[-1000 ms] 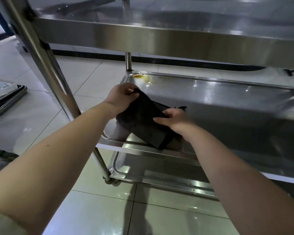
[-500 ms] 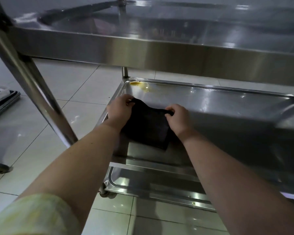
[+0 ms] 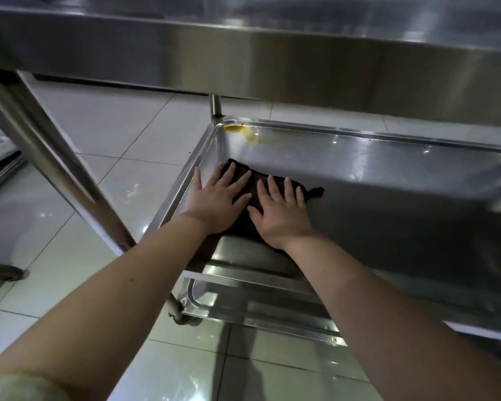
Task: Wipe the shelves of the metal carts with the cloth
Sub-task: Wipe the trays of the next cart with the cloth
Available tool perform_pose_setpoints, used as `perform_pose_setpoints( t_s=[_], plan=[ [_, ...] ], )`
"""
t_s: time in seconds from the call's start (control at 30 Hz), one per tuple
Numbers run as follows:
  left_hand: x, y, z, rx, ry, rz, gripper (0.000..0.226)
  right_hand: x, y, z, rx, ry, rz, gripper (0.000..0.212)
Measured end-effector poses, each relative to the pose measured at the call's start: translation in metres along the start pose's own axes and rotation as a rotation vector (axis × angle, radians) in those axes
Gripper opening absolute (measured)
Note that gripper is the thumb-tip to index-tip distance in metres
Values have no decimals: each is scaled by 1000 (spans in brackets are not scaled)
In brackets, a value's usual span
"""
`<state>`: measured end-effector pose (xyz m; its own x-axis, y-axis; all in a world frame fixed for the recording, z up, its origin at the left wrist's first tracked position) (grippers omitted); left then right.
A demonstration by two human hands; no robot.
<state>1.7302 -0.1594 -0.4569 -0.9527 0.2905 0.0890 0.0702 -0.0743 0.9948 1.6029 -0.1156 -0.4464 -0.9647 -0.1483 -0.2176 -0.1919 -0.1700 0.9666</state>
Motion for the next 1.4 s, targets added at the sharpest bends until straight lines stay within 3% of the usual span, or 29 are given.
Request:
perform_pose_setpoints(
  t_s=[0.37,0.47,0.6,0.73,0.87,0.97,1.1,1.27,1.4],
  plan=[
    [-4,0,43,-35,213,-15,60,-10,5,8,59,207,75,64],
    [-5,13,55,-22,60,140,57,-18,13,26,98,295,-7,68],
    [-6,17,89,-31,-163,300,62,-11,-5,44,-76,329,-3,77],
    [-6,16,98,-27,-208,199,60,-5,-11,41,-97,331,86,65],
    [4,25,93,43,-227,83,47,-8,-9,36,-80,315,112,56],
    [6,42,90,109,-212,29,41,-2,16,39,4,243,-47,43],
    [26,90,106,454,-250,-33,30,9,64,56,189,186,-157,29],
    [61,117,127,512,-249,83,37,25,107,113,291,245,-278,22],
    [107,123,166,607,-452,247,34,49,118,180,355,282,-335,18]
  ],
)
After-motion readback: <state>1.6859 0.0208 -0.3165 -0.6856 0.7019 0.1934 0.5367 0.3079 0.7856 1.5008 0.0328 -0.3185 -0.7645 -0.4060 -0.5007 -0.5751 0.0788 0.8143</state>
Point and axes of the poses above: each hand's wrist, its own z-axis away from the middle knuckle, its own y-axis out of the back of the hand, x = y × z, the point moved 8 cm from there along -z, towards the middle knuckle, and after that the axes turned 2 degrees about -x, right-handed, at the moved point
